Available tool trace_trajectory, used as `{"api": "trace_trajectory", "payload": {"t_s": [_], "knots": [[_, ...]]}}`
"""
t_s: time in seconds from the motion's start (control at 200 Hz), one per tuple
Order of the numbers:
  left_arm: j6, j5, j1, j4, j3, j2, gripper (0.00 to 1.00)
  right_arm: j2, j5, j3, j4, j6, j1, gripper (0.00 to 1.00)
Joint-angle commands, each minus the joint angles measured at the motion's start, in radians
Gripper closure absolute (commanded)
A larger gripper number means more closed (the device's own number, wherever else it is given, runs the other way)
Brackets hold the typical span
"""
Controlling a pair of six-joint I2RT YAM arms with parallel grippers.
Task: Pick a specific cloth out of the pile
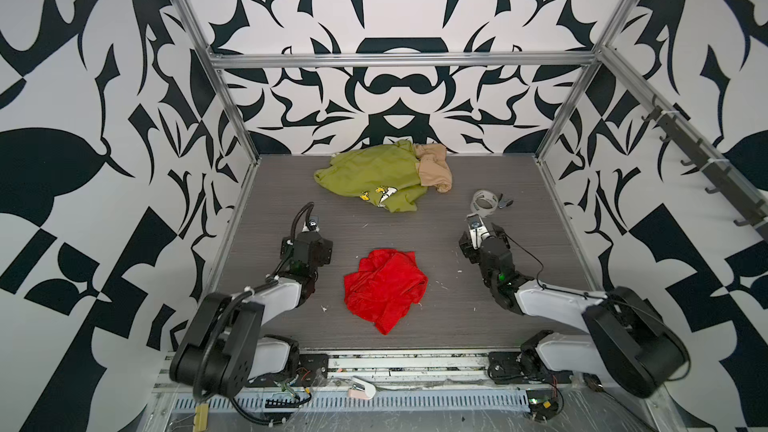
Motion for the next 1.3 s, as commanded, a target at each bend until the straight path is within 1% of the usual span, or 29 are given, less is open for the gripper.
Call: {"api": "trace_trajectory", "payload": {"t_s": [0.0, 0.06, 0.105, 0.135, 0.175, 0.285, 0.355, 0.405, 0.445, 0.505, 0.74, 1.03, 1.195, 1.3], "knots": [[0.063, 0.165, 0.047, 0.18, 0.035, 0.028, 0.0, 0.121, -0.053, -0.054, 0.354, 0.036, -0.085, 0.15], [0.043, 0.204, 0.069, 0.182, 0.038, 0.03, 0.0, 0.166, -0.098, -0.087, 0.452, 0.07, -0.131, 0.14], [0.004, 0.254, 0.096, 0.192, 0.031, 0.021, 0.01, 0.188, -0.132, -0.094, 0.475, 0.105, -0.165, 0.12], [-0.037, 0.286, 0.114, 0.235, 0.011, 0.019, 0.01, 0.204, -0.149, -0.091, 0.481, 0.112, -0.176, 0.07], [-0.046, 0.356, 0.141, 0.281, 0.001, 0.032, 0.01, 0.217, -0.139, -0.086, 0.486, 0.113, -0.178, 0.01], [-0.053, 0.352, 0.152, 0.356, 0.006, 0.133, 0.0, 0.247, -0.141, -0.08, 0.512, 0.113, -0.181, 0.01], [-0.072, 0.344, 0.168, 0.407, 0.01, 0.189, 0.0, 0.227, -0.13, -0.058, 0.438, 0.127, -0.188, 0.01], [-0.094, 0.355, 0.186, 0.396, 0.015, 0.191, 0.01, 0.216, -0.094, -0.021, 0.354, 0.156, -0.198, 0.01], [-0.113, 0.336, 0.199, 0.4, 0.016, 0.193, 0.01, 0.212, -0.05, 0.009, 0.296, 0.179, -0.204, 0.01], [-0.114, 0.335, 0.203, 0.419, 0.013, 0.202, 0.01, 0.212, 0.018, 0.028, 0.265, 0.21, -0.206, 0.01], [-0.119, 0.332, 0.204, 0.411, 0.02, 0.203, 0.01, 0.216, 0.016, 0.033, 0.26, 0.209, -0.207, 0.01], [-0.118, 0.326, 0.204, 0.406, 0.022, 0.206, 0.0, 0.208, -0.041, 0.053, 0.209, 0.23, -0.236, 0.01], [-0.118, 0.329, 0.204, 0.406, 0.022, 0.205, 0.01, 0.198, -0.146, 0.063, 0.167, 0.235, -0.267, 0.01], [-0.117, 0.33, 0.204, 0.406, 0.022, 0.203, 0.01, 0.196, -0.191, 0.07, 0.148, 0.235, -0.28, 0.01]]}}
